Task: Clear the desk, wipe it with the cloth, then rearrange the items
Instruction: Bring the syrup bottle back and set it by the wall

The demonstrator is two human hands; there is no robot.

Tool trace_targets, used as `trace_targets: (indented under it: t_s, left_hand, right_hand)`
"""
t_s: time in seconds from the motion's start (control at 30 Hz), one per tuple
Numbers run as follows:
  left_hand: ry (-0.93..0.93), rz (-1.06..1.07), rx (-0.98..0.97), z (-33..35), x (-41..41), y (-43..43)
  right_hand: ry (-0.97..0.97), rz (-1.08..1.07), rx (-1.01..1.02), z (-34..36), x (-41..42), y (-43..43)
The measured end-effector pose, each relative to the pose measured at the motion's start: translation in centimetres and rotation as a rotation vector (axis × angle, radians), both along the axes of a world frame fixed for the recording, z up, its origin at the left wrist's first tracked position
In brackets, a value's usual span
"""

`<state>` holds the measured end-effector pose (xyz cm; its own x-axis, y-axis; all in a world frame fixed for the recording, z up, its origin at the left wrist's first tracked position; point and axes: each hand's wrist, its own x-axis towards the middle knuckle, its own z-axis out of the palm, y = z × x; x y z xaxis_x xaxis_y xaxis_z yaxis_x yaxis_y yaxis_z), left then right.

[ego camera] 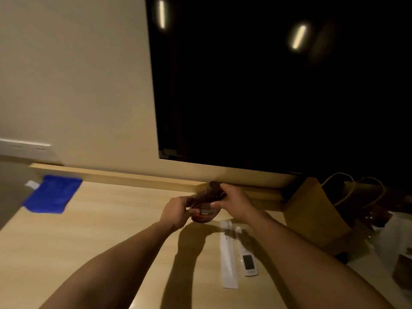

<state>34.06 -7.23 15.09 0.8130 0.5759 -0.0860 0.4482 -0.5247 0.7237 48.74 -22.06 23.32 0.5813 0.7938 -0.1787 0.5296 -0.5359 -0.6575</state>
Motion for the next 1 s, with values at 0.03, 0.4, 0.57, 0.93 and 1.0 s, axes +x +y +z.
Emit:
trace_targets:
  t_s: [0.03, 0.4, 0.57, 0.93, 1.0]
  left_hand:
    - [0.015, 0.012, -0.01, 0.3, -1.3, 0.8]
    - [0.112, 0.142, -0.062, 2.2, -14.7, 14.9]
    - [0.155, 0.151, -0.083, 1.7, -19.2, 23.5]
    - [0.209, 0.181, -0.102, -1.5, -24.8, 38.9]
    - [0.237, 0.175, -0.094, -2.4, -25.4, 40.4]
  right_hand:
    - [0.005, 0.018, 0.001, 0.2, -1.1, 1.0]
    - [0.02, 0.149, 0.018, 0.5, -12.7, 16.6]
    - [0.078, 0.163, 0.018, -0.5, -16.9, 25.6]
    - [0.032, 0.176, -0.002, -4.6, -22.2, 41.0]
    - [0.018, 0.181, -0.02, -5.4, -22.8, 42.5]
